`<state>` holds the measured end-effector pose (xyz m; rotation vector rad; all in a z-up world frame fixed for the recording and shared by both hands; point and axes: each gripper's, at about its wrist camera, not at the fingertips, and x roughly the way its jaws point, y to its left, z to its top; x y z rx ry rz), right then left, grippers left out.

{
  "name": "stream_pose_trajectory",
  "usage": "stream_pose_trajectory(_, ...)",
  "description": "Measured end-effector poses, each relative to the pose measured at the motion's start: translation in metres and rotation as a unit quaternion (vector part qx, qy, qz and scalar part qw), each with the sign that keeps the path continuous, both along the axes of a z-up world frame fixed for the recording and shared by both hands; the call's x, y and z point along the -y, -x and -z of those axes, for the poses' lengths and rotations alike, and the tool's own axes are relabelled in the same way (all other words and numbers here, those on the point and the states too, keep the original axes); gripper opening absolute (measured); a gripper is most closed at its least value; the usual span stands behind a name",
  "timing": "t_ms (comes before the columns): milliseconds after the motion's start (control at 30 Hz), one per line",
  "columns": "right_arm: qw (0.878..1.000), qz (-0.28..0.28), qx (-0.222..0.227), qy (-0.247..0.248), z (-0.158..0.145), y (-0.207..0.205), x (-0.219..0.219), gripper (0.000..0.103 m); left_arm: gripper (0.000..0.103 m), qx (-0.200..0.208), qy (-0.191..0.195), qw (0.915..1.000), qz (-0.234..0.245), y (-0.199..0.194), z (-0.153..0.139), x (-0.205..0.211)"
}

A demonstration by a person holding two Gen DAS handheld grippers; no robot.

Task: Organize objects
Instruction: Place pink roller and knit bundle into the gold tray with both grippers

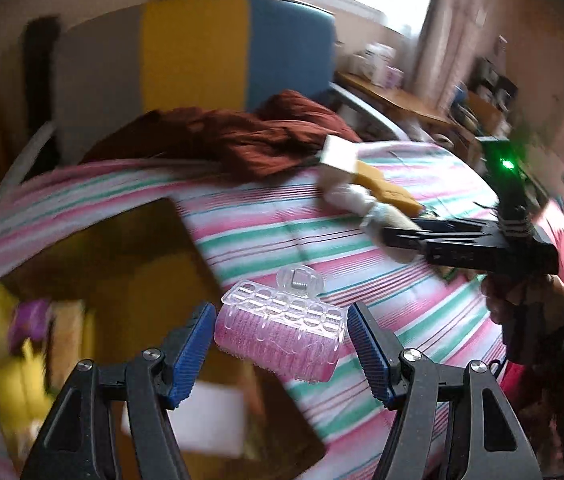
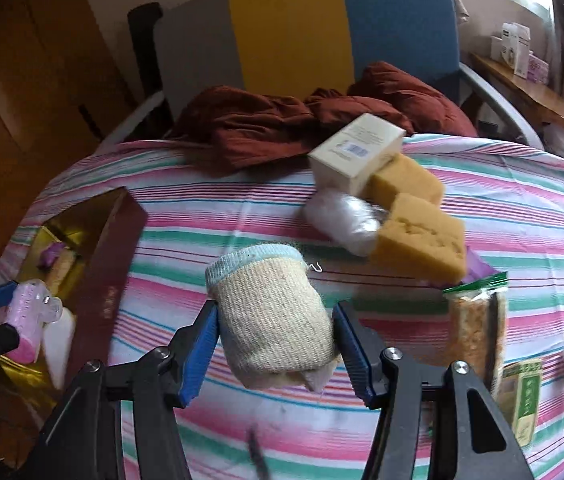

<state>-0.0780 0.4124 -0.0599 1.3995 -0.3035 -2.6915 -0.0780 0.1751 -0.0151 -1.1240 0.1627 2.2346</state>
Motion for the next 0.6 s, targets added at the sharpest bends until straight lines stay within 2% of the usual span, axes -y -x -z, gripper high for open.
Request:
stream_pose_trajectory(133,0.999,-0.015,-0.008,0.028,-0.008,-0.004,0.025,0.058,0.069,0.006,-0.005,0.9982,-0.06,-0.001,0.005,0.05)
stream_pose_trajectory(300,0.997,-0.046,-0.025,0.06,-0.023,-0.004,0.077,0.058,0.069,0.005,-0.006,0.9925,-0.122,0.002,0.009,0.102)
stream_pose_trajectory(433,0.994,-0.075,-0.031,0.078,-0.031,0.003,0.119,0.058,0.069,0.001,-0.009,0.9887,-0.15,0.001,0.012,0.132)
stream_pose_trajectory(600,0.99,-0.105,-0.021,0.093,-0.033,0.017,0.17,0.058,0.069,0.006,-0.014,0.9866,-0.163,-0.004,0.02,0.153)
